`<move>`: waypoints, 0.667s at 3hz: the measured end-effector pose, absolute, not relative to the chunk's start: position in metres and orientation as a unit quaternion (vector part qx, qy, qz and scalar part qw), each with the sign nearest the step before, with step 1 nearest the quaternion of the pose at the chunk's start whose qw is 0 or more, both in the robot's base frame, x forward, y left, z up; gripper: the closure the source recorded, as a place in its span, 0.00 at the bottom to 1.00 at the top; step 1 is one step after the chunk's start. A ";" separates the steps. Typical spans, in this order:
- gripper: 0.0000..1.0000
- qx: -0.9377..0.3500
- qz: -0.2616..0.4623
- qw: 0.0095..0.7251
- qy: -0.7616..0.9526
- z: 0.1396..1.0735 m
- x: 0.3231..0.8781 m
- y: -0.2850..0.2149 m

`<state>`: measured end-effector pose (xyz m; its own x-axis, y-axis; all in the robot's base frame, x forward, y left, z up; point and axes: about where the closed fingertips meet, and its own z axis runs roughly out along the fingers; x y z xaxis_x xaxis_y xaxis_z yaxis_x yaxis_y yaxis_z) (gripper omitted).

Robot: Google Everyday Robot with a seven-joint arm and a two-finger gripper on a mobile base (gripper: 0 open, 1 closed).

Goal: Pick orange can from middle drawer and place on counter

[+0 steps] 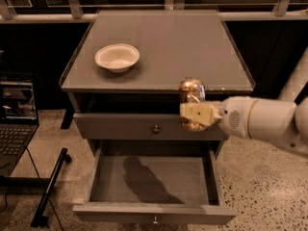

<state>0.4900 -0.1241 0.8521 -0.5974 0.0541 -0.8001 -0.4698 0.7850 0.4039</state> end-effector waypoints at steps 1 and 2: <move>1.00 -0.146 0.297 0.451 0.829 0.893 0.536 -0.108; 1.00 -0.150 0.299 0.453 0.826 0.904 0.580 -0.092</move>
Offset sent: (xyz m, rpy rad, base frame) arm 0.1541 0.0559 0.0626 -0.0064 -0.0704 0.0412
